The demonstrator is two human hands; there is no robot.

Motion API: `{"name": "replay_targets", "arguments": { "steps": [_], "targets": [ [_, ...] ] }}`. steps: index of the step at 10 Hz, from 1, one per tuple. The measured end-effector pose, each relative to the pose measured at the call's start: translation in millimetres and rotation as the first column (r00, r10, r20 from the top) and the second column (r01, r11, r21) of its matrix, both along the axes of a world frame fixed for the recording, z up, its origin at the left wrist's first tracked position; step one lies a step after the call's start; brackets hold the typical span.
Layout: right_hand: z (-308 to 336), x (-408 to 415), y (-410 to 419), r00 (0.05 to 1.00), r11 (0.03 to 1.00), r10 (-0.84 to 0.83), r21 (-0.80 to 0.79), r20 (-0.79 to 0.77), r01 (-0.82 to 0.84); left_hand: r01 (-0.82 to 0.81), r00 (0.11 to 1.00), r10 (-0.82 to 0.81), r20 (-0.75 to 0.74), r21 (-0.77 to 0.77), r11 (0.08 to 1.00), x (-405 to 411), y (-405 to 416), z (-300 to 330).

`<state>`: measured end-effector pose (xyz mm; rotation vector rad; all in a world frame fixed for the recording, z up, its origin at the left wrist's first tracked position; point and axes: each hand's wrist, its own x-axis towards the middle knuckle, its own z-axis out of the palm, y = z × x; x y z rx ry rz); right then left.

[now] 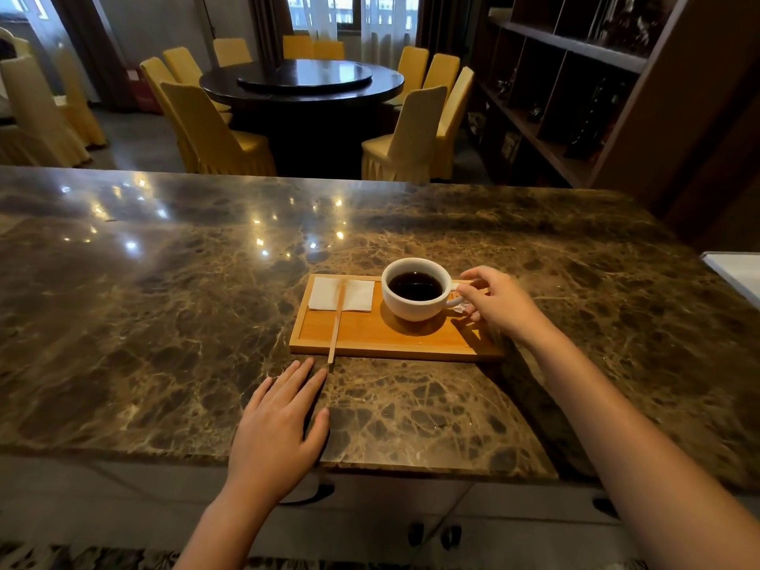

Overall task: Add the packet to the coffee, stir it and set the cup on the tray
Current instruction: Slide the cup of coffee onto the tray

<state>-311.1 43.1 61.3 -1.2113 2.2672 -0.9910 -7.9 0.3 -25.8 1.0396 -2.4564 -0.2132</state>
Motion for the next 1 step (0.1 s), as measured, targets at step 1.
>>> {"name": "replay_targets", "arguments": {
  "steps": [1],
  "targets": [
    [4.8, 3.6, 6.8, 0.968, 0.999, -0.036, 0.030, -0.250, 0.045, -0.006, 1.000, 0.006, -0.005, 0.004, 1.000, -0.8, -2.3, 1.5]
  ]
}}
